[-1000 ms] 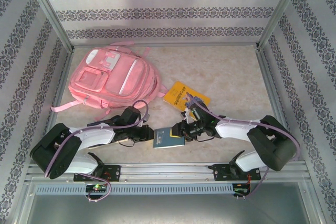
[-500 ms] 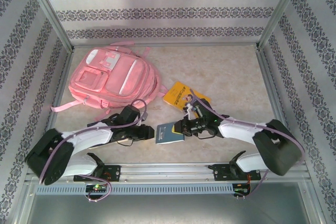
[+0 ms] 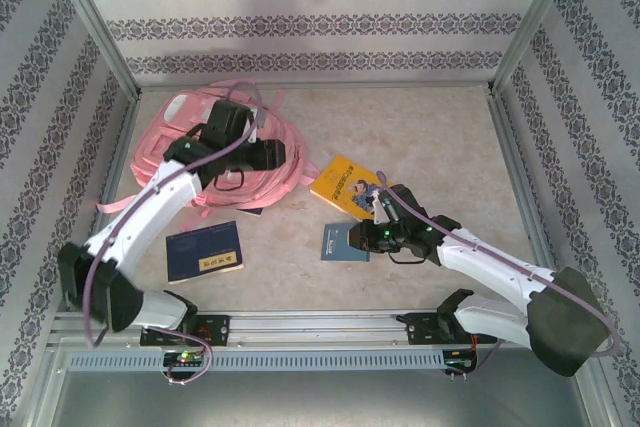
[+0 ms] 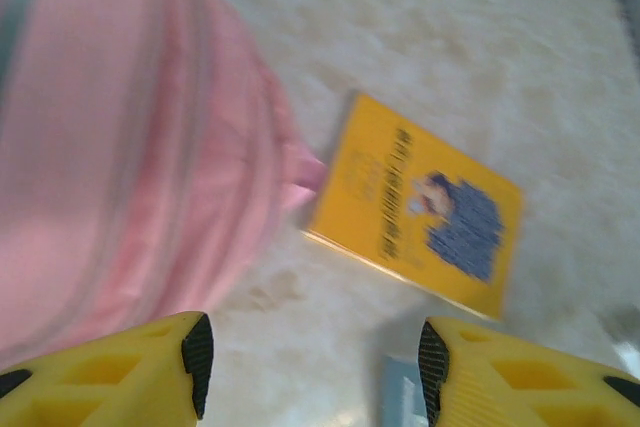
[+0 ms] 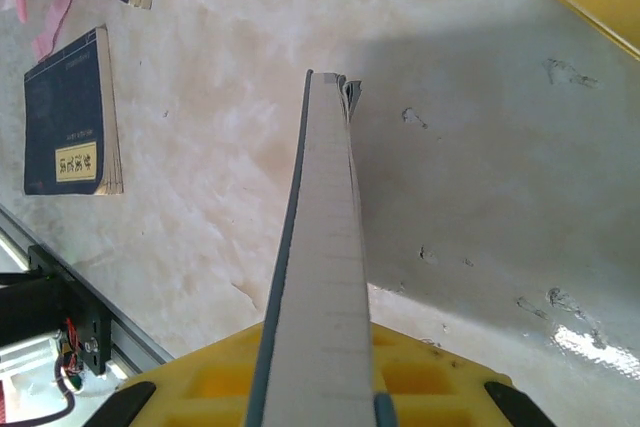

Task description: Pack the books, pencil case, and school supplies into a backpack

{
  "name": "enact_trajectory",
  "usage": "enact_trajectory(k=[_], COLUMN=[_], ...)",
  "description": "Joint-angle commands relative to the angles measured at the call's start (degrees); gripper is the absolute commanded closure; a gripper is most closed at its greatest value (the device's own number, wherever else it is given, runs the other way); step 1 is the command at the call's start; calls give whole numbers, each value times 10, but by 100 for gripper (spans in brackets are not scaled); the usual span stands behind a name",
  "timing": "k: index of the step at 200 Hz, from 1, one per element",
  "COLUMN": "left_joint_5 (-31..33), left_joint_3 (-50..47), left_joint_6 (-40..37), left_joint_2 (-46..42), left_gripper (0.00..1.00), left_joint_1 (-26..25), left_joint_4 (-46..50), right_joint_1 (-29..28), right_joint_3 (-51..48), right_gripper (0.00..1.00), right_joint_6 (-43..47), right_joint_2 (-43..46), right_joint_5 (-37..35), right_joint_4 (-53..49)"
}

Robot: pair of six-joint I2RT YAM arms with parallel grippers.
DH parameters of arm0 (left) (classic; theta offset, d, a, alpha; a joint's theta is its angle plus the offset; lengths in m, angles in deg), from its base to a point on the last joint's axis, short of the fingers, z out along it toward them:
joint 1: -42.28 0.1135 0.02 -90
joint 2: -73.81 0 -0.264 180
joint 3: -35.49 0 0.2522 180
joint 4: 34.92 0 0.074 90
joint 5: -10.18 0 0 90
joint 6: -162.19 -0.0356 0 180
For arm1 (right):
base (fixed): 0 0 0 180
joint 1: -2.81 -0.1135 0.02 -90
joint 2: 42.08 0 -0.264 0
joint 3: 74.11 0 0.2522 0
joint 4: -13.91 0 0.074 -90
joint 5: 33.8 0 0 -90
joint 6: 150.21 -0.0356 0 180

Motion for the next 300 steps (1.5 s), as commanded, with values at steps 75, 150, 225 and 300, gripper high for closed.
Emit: enact_trajectory(k=[75,150,225,300], left_joint_5=[-95,-193,-181,-219], left_joint_3=[207,191,221,237], left_joint_6=[-72,-68,-76,-88], left_joint_2=[274,282,185,109], left_gripper=[46,95,100,100], left_joint_1=[139,146,157,159], left_joint_4=[66,44,87,109], right_joint_1=[1,11,32,60], right_joint_3=[-1,17,167,317], right_gripper=[100,100,100,100], right_joint_6=[37,37,2,-59], right_joint_2=[12,-9,-21,-181], right_joint_5=[-8,-2,-40,14], right_joint_4=[-29,-15,-8,75])
